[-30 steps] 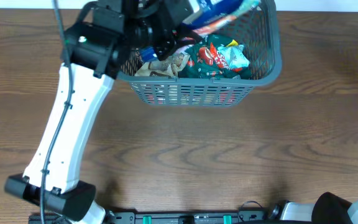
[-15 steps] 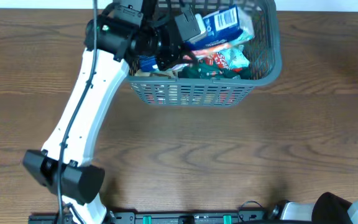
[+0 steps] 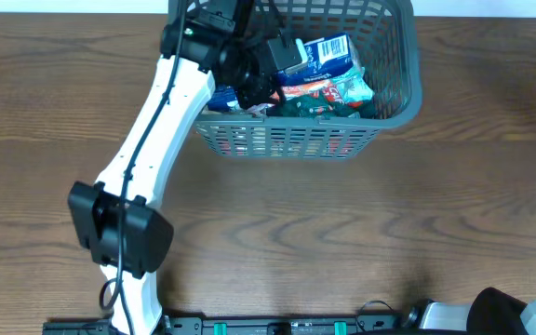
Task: Pack container
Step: 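Lower the blue packet into the basket and open the left gripper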
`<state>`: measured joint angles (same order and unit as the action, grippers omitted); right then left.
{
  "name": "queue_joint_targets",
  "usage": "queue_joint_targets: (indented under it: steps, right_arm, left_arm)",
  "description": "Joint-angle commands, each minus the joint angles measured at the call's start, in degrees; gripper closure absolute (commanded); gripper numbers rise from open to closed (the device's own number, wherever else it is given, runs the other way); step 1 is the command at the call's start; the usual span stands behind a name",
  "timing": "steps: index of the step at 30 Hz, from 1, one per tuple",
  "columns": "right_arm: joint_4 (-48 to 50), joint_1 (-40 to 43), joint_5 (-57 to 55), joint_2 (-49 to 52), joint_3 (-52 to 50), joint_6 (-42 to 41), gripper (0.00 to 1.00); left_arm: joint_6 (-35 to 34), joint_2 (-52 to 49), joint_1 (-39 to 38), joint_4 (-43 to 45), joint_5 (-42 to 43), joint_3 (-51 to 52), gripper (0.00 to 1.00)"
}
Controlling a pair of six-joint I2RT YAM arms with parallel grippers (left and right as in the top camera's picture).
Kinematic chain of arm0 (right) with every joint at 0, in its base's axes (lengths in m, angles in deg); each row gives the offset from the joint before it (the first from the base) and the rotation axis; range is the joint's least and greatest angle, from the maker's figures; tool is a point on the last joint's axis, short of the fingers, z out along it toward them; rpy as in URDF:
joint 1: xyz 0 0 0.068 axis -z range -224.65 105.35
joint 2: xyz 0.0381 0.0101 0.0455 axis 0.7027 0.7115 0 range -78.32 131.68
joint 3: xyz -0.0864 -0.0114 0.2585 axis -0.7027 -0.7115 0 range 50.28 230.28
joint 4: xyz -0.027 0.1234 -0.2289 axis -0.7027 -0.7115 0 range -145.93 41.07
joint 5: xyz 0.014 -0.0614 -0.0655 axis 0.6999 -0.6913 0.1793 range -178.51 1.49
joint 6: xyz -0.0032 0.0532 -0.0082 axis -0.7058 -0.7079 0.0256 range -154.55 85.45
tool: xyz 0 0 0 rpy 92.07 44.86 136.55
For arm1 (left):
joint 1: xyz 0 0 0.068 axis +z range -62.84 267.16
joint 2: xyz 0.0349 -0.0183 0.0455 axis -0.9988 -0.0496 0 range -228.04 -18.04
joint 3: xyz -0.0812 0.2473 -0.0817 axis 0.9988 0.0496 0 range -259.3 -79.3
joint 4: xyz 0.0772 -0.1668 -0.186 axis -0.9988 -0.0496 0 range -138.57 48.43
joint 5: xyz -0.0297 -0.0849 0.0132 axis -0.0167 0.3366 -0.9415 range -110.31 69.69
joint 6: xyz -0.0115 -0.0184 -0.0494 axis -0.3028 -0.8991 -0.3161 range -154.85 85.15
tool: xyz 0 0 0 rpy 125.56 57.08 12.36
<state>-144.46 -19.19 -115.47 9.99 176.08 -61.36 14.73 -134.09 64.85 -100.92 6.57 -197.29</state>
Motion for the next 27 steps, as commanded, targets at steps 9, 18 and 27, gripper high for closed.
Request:
queue_joint_targets:
  steps: [9, 18, 27]
  right_arm:
    - [-0.09, 0.39, -0.59, -0.57, 0.02, -0.98, 0.01]
    - [-0.09, 0.39, -0.59, -0.57, 0.02, -0.98, 0.01]
    - [-0.09, 0.39, -0.59, -0.57, 0.02, -0.98, 0.01]
  left_arm:
    - [0.74, -0.44, -0.17, -0.15, 0.26, -1.11, 0.94]
    - [0.50, -0.44, -0.17, -0.24, 0.24, -1.11, 0.01]
    - [0.50, -0.42, -0.17, 0.20, 0.26, -1.14, 0.01]
